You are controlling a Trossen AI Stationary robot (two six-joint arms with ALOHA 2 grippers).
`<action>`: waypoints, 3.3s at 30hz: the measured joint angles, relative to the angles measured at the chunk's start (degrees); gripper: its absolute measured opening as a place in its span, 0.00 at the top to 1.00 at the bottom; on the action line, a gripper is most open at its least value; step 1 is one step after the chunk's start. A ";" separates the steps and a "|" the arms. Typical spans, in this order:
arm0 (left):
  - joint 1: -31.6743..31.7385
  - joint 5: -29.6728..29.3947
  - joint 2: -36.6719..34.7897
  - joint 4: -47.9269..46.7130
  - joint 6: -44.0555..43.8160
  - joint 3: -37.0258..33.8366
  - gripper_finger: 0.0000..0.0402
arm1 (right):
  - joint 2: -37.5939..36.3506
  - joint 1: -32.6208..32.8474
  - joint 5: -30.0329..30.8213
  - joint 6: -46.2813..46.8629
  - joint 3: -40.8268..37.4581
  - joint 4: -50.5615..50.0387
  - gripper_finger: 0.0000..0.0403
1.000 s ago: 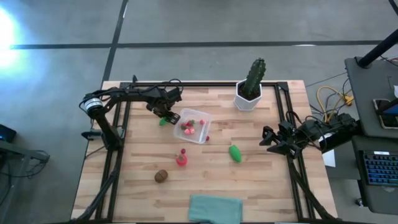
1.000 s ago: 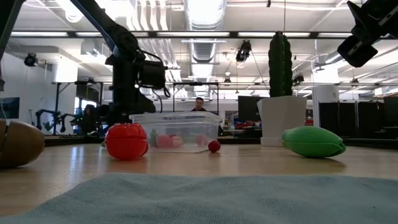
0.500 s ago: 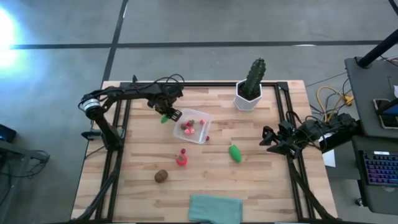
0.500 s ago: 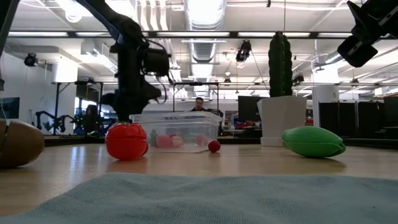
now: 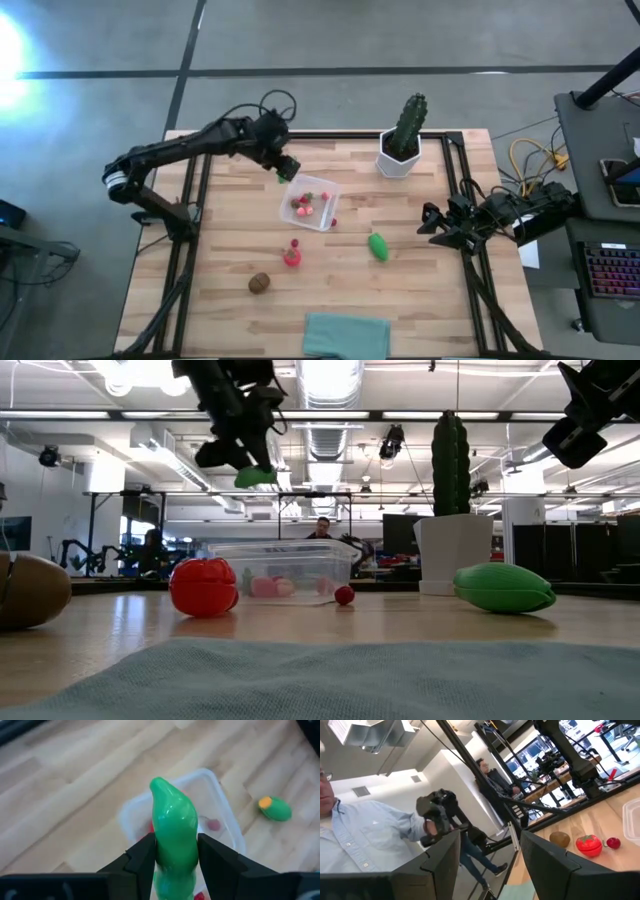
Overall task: Pick and placing Produce into tupperware
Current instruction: Put the green pea into the transparent bin, then adjust the transparent bin
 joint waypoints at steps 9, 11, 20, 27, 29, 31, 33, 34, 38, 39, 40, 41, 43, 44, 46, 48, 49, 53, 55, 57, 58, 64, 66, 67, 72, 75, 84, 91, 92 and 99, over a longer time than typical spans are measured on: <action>-8.05 1.48 9.75 8.64 -0.20 -0.68 0.65 | 0.00 -0.01 0.00 0.08 0.00 -0.01 0.50; -9.00 1.64 11.58 10.17 -0.20 -0.46 0.62 | 0.00 0.00 -0.02 0.95 0.00 0.04 0.50; -9.70 2.23 13.03 8.26 0.16 -0.84 0.46 | 0.02 0.00 -1.03 2.35 0.00 -0.01 0.50; -13.12 7.33 8.65 10.40 17.98 -0.84 0.46 | 0.11 0.00 -3.50 2.02 0.02 -0.58 0.50; -15.24 6.89 8.30 10.77 29.38 -0.55 0.45 | 0.01 0.00 -3.56 1.96 0.04 -1.53 0.50; -17.21 4.30 8.23 10.80 38.58 0.14 0.45 | 0.02 0.00 -3.57 2.40 0.04 -2.48 0.50; -18.08 2.15 8.32 10.77 45.39 0.93 0.45 | 0.07 0.00 -3.58 2.79 0.04 -2.95 0.50; -18.17 0.93 8.89 10.66 47.86 1.74 0.45 | 0.07 0.00 -3.58 2.91 0.04 -2.94 0.50; -17.28 -0.92 12.11 10.75 49.74 5.95 0.45 | 0.02 0.00 -3.58 3.27 0.04 -2.78 0.50; -17.12 -0.90 13.28 10.85 50.07 7.32 0.45 | 0.02 0.00 -3.58 3.41 0.04 -2.81 0.50; -16.92 -0.94 14.46 10.83 50.98 8.75 0.45 | 0.06 0.00 -3.56 3.59 0.04 -2.76 0.50; -16.88 -0.98 15.87 10.81 52.13 10.46 0.45 | 0.08 0.00 -3.57 3.70 0.04 -2.78 0.50; -16.89 -0.96 18.88 10.91 53.81 13.72 0.45 | 0.04 0.00 -3.56 3.84 0.04 -2.82 0.50; -16.93 -0.67 20.52 10.79 54.17 15.23 0.45 | 0.04 0.00 -3.56 3.86 0.04 -2.76 0.50; -16.94 0.65 23.74 10.33 54.23 17.99 0.45 | 0.04 0.00 -3.56 3.86 0.04 -2.82 0.50; -16.82 2.47 26.56 8.87 54.17 19.97 0.45 | 0.05 0.00 -3.56 4.03 0.04 -2.78 0.50; -16.68 3.52 27.85 8.14 53.94 20.80 0.45 | 0.04 0.00 -3.56 4.03 0.04 -2.80 0.50; -16.41 5.28 31.46 6.97 53.76 22.87 0.45 | 0.04 0.00 -3.56 4.43 0.04 -2.81 0.50; -16.38 5.34 32.60 7.42 53.74 23.20 0.45 | 0.04 0.00 -3.56 4.89 0.04 -2.81 0.50; -16.42 5.53 33.73 6.47 53.62 23.16 0.45 | 0.04 0.00 -3.57 5.75 0.04 -2.88 0.50; -16.42 5.57 34.44 5.76 53.34 23.16 0.45 | 0.04 0.00 -3.58 6.00 0.04 -2.94 0.50; -16.42 5.12 36.92 -2.44 50.79 23.01 0.45 | 0.07 0.00 -3.71 6.00 0.04 -2.96 0.50; -16.44 4.24 36.92 -4.95 50.74 22.97 0.45 | 0.05 0.00 -3.76 5.96 0.04 -3.05 0.50; -16.44 3.92 36.92 -5.04 50.74 22.90 0.45 | 0.06 0.00 -3.76 5.96 0.04 -3.03 0.50; -16.42 2.07 36.15 -4.28 51.19 23.80 0.45 | 0.07 0.00 -4.59 5.96 0.04 -3.18 0.50; -16.37 0.85 35.86 -5.20 51.12 24.43 0.45 | 0.07 0.00 -4.61 5.96 0.04 -3.29 0.50; -16.09 0.72 34.59 -12.61 51.16 23.14 0.45 | 0.09 0.00 -4.61 5.96 0.04 -4.39 0.50; -16.46 -0.09 34.59 -11.79 56.07 23.05 0.45 | 0.04 0.00 -4.61 5.96 0.02 -4.77 0.50; -16.57 -0.41 34.59 -11.81 58.09 23.05 0.45 | 0.04 0.00 -4.61 5.97 0.02 -4.77 0.50; -16.55 -0.62 34.54 -11.74 61.51 22.87 0.45 | 0.04 0.00 -4.63 6.77 0.02 -4.79 0.50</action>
